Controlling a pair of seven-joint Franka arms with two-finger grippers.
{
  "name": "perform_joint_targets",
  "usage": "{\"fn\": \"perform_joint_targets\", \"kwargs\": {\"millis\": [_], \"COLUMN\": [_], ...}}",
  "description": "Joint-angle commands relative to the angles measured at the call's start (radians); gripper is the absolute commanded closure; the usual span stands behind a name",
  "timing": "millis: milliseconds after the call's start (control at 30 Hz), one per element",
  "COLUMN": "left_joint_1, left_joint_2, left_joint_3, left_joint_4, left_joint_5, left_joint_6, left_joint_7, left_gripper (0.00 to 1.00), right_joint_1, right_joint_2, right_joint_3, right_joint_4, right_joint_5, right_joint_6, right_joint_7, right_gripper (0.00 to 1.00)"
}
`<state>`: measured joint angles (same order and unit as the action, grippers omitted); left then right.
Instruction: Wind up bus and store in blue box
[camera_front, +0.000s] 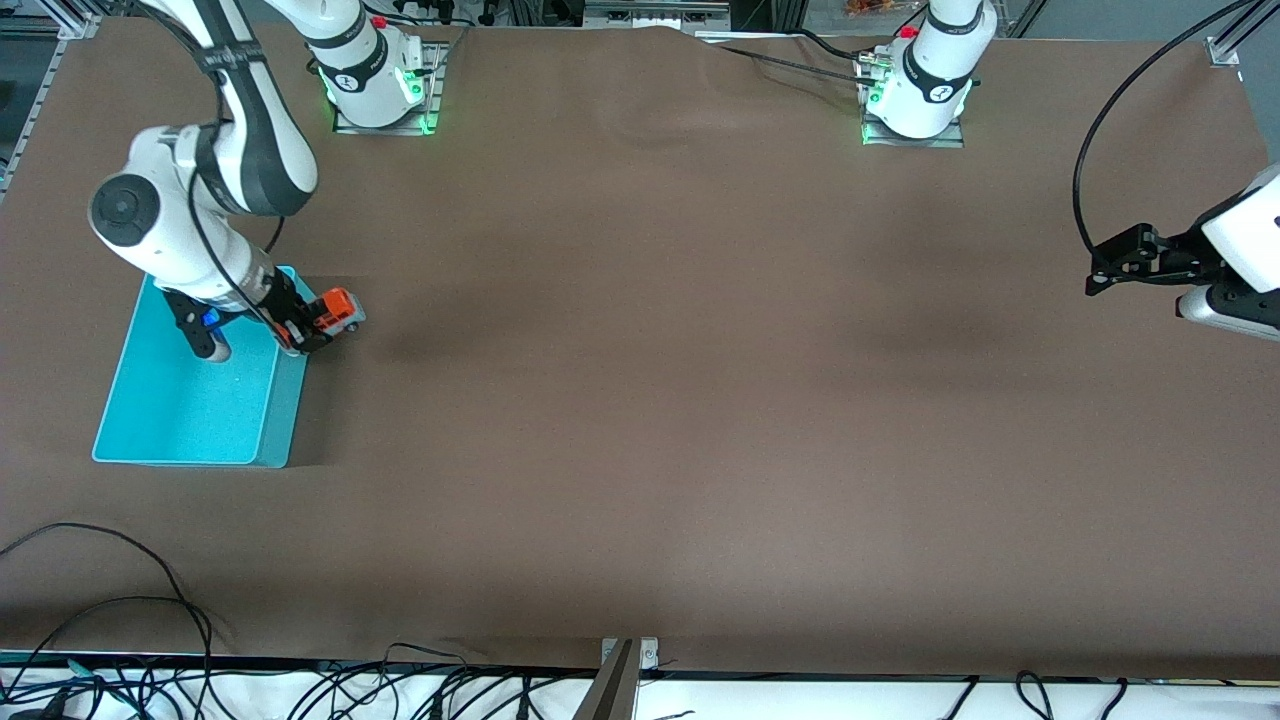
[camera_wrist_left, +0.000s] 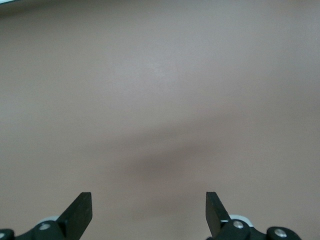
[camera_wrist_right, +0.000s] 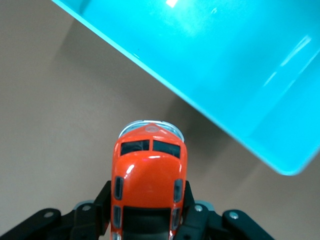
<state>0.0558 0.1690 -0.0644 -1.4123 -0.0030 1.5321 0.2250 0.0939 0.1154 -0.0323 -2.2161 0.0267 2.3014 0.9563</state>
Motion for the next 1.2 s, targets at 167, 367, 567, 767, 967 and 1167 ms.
{"fn": "perform_joint_targets", "kwargs": {"millis": [167,367,567,767,967,1167], "left_joint_1": [-0.008,-0.010,-0.033,-0.114,-0.120,-0.120], "left_joint_2": [0.007,0.006,-0.037,-0.117,-0.151,-0.157], "left_joint_3": [-0.009,-0.014,-0.006,0.005,0.005,0.009], "left_joint_4": [0.018,0.019,0.009,-0.033,-0.062,-0.160], "left_joint_5": [0.021,0.014,0.014,0.024,0.023,0.023], "left_joint_6": [-0.004,-0.004,0.025,0.025,0.026,0.039], "left_joint_7": [0.005,0.007,0.002,-0.013,-0.013,-0.012], "left_gripper": [0.00,0.00,0.00,0.00,0.00,0.00], "right_joint_1": [-0.085,-0.095,-0.115,-0.132,-0.134,-0.148], "right_joint_2": [-0.125,-0.114,-0.062,0.026,0.119,0.207], "right_joint_3": [-0.069,-0.173,-0.255,-0.264,-0.264,-0.264], "right_joint_4": [0.000,0.000,0.015,0.029,0.062,0.127], "right_joint_5": [-0.005,-0.005,-0.028,-0.102,-0.123,-0.134], "right_joint_6": [-0.175,-0.183,-0.168,-0.097,-0.025,-0.022], "right_joint_7": [-0.416,-0.671,-0.898,-0.939,-0.950,-1.013], "right_gripper": [1.00,1.00,1.00,1.00,1.00,1.00]}}
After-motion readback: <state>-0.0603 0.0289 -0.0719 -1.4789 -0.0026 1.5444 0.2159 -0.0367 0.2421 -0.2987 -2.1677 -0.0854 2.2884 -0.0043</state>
